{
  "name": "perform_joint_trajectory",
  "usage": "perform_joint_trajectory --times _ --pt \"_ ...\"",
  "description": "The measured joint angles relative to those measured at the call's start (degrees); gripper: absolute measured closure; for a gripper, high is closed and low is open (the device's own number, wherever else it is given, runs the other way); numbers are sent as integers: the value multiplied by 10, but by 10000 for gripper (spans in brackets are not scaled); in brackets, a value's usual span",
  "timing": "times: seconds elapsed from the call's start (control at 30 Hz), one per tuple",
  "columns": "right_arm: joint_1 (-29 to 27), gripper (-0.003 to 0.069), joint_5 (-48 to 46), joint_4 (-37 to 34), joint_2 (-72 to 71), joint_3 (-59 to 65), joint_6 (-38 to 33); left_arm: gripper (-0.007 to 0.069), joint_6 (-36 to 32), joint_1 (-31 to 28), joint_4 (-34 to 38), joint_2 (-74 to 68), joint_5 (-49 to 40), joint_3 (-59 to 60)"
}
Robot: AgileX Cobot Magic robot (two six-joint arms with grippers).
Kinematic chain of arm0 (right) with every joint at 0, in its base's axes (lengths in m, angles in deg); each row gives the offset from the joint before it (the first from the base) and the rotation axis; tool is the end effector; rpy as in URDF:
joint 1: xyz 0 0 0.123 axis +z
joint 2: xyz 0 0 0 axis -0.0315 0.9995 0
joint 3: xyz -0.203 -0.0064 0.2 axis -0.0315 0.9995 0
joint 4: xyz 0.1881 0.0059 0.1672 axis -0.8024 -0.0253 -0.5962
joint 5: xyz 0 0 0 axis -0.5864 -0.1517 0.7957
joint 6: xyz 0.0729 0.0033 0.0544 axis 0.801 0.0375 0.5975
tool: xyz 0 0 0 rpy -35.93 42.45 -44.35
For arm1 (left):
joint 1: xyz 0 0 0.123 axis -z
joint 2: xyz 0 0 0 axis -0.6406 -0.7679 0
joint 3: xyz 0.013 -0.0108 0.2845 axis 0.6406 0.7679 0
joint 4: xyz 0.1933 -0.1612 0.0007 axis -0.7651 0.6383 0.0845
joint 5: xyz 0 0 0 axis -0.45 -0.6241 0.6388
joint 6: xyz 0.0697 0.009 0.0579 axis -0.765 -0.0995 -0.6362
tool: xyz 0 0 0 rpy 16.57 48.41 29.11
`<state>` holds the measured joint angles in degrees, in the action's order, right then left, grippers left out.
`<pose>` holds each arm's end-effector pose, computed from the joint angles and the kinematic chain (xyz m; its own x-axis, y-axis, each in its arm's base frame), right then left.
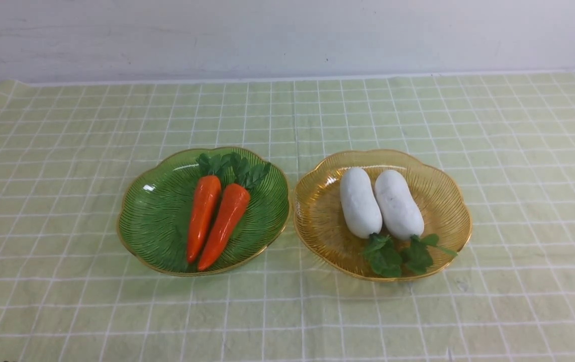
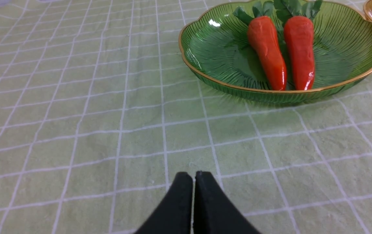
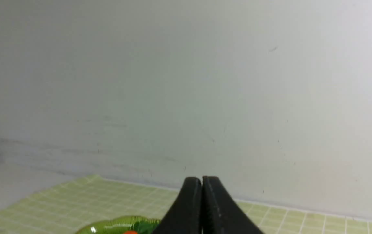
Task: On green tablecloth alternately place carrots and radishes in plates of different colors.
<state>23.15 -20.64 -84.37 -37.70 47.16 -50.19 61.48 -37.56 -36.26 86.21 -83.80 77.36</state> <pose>0.0181 0.0096 0.3024 0.0995 0.0829 -0.9916 -0.4363 0.8993 0.0314 0.0524 -0.0041 0.1704 -0.2963 0.1034 -0.9495 0.0893 0.9928 0.0803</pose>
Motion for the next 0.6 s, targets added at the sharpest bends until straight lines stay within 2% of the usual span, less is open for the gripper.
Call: perform_joint_trajectory --times 0.1,0.13,0.2,0.23,0.27,0.4,0.6 --pt "-15 673 -19 13 0 11 0 632 0 0 0 0 0 0" --pt "-56 673 -21 25 0 31 0 632 0 0 0 0 -1 0" --pt "-79 673 -22 30 0 43 0 632 0 0 0 0 -1 0" --pt "-140 673 -24 34 0 78 0 632 0 0 0 0 -1 0" --pt "-170 673 -26 35 0 106 0 632 0 0 0 0 -1 0" --pt "-254 673 -31 36 0 202 0 632 0 0 0 0 -1 0" --pt "-278 673 -31 36 1 223 0 632 0 0 1 0 -2 0"
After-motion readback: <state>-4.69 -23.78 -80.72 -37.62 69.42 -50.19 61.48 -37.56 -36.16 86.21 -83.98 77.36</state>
